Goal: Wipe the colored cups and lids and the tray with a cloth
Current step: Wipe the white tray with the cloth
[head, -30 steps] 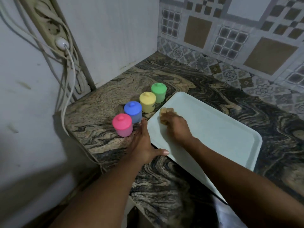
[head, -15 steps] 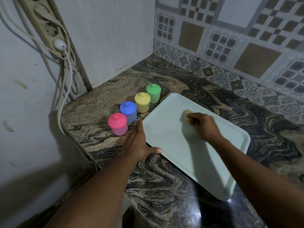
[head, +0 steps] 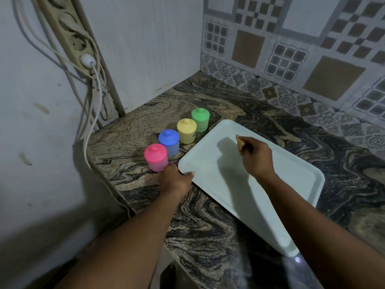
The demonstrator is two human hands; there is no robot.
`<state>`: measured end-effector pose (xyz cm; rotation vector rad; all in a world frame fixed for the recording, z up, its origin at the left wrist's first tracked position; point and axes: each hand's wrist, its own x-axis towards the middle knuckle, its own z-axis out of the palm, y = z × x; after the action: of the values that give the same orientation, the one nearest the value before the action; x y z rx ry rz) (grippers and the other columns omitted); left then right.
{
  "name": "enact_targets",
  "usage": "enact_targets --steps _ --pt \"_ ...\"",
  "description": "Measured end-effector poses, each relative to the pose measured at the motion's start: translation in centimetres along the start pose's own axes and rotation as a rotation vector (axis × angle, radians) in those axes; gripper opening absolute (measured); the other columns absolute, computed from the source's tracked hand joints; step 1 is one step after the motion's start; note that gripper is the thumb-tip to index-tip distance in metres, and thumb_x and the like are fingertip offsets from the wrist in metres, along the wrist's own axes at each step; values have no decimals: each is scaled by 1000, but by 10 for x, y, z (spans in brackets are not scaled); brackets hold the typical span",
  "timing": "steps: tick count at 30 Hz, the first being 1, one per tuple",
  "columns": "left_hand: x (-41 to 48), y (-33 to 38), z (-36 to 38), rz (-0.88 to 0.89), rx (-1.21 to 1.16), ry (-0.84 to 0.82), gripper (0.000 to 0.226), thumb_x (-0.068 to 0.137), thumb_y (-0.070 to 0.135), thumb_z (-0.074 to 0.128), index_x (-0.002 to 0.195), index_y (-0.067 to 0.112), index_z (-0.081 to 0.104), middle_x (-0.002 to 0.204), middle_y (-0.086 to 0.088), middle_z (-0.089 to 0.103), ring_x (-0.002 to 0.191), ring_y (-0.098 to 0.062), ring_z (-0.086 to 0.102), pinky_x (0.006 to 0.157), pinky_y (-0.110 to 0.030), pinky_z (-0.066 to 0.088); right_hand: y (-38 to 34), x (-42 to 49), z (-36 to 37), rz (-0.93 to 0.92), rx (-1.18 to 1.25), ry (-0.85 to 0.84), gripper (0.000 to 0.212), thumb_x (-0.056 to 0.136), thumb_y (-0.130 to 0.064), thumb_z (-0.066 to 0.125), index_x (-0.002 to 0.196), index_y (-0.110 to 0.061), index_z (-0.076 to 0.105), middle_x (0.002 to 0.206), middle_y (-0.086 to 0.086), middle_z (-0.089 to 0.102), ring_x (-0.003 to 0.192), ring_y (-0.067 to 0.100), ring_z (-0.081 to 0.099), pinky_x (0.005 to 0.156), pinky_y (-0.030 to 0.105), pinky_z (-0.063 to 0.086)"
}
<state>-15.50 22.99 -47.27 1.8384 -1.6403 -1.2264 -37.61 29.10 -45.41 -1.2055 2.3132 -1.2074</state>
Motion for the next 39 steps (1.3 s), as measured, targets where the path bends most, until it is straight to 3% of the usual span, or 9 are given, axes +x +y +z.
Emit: enact_targets --steps 6,12,16,21,25,29,33,36,39 --pt "13 3 -3 -236 -143 -129 30 80 14 83 71 -3 60 63 -16 66 43 -23 61 58 -39 60 -25 46 69 -88 -206 -128 35 92 -4 52 118 -11 73 119 16 71 113 37 62 97 39 50" --pt "20 -2 -1 -220 -87 -174 34 80 17 84 69 2 56 56 -13 66 39 -19 61 48 -29 54 -23 1 92 -262 -274 -191 35 85 2 54 113 -8 72 123 15 69 115 36 61 95 40 49" --pt "20 -2 -1 -210 -63 -202 34 80 17 83 66 3 56 53 -11 65 42 -21 63 51 -33 58 -24 -37 73 -555 -182 -513 24 84 -9 65 105 -8 77 118 10 73 113 27 65 96 37 53" --pt "17 5 -5 -192 -5 -237 34 83 22 82 76 1 56 62 -13 69 47 -22 66 52 -32 58 -21 24 55 -210 -107 -75 44 80 13 43 108 -3 73 107 13 72 99 29 67 92 34 52" --pt "16 10 -10 -203 -5 -270 35 84 19 81 69 3 54 60 -10 65 42 -18 61 40 -26 51 -38 20 77 -318 -266 -299 30 81 5 50 95 -10 73 107 12 73 104 36 63 84 40 52" --pt "15 11 -13 -211 -14 -288 33 82 19 82 72 2 56 65 -12 68 46 -20 65 40 -25 50 -28 -3 62 -503 -128 -423 41 72 -3 46 96 -12 77 104 5 77 97 22 70 86 33 55" --pt "15 14 -13 -228 6 -299 33 83 22 82 73 2 57 65 -11 67 46 -19 64 39 -26 51 -15 58 49 -202 -240 -117 39 76 9 44 99 -8 71 104 13 71 99 34 65 88 38 52" --pt "15 15 -13 -242 7 -316 34 84 22 81 71 3 55 64 -11 64 46 -19 62 41 -27 53 -2 67 57 -31 -396 -233 34 85 4 51 114 -4 67 119 20 67 114 38 60 98 40 49" --pt "13 16 -14 -240 -16 -330 35 84 20 80 70 4 52 64 -11 62 46 -19 61 42 -27 52 -8 7 56 -129 -325 -339 29 91 -1 54 114 -8 70 118 15 67 111 35 60 93 40 49"
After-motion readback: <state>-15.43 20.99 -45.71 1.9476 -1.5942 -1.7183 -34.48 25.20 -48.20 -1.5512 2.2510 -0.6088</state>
